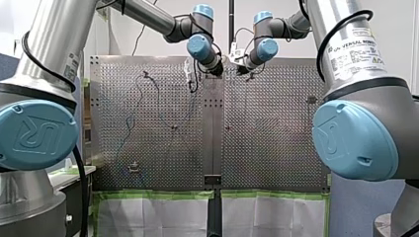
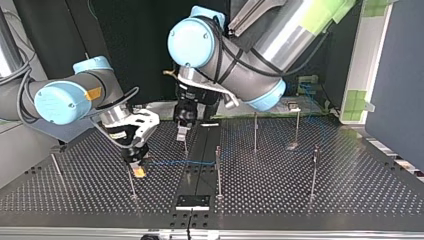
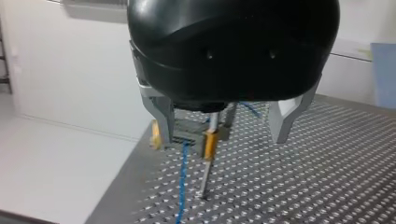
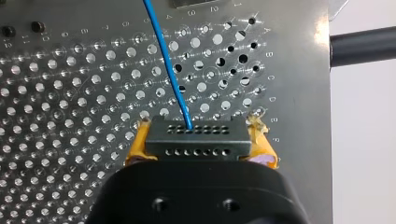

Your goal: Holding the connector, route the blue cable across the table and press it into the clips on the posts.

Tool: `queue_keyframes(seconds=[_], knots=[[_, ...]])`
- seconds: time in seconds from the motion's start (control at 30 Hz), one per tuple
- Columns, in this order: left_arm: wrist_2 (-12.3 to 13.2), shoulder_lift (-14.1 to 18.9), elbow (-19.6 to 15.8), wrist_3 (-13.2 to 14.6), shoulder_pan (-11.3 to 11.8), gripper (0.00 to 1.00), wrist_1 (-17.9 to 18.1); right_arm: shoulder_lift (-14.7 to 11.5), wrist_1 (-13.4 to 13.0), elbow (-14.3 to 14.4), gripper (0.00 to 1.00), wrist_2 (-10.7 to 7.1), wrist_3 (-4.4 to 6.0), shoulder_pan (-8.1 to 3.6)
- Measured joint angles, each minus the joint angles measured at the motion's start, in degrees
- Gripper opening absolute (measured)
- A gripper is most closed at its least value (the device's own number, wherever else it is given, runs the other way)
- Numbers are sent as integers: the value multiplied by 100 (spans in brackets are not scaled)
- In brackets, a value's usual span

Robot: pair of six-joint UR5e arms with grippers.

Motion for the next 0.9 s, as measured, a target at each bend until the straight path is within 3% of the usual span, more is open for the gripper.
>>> queue_keyframes(seconds=[0.3, 0.7, 0.9], knots=[[-489, -300, 467, 142, -25, 100, 61, 0, 1, -1, 0, 0, -1, -2], [-1070, -451, 612, 163, 7, 100, 282, 0, -1, 0, 0, 0, -3, 2], [-1168, -637, 710, 163, 22, 100, 262, 0, -1, 1, 0, 0, -1, 4]])
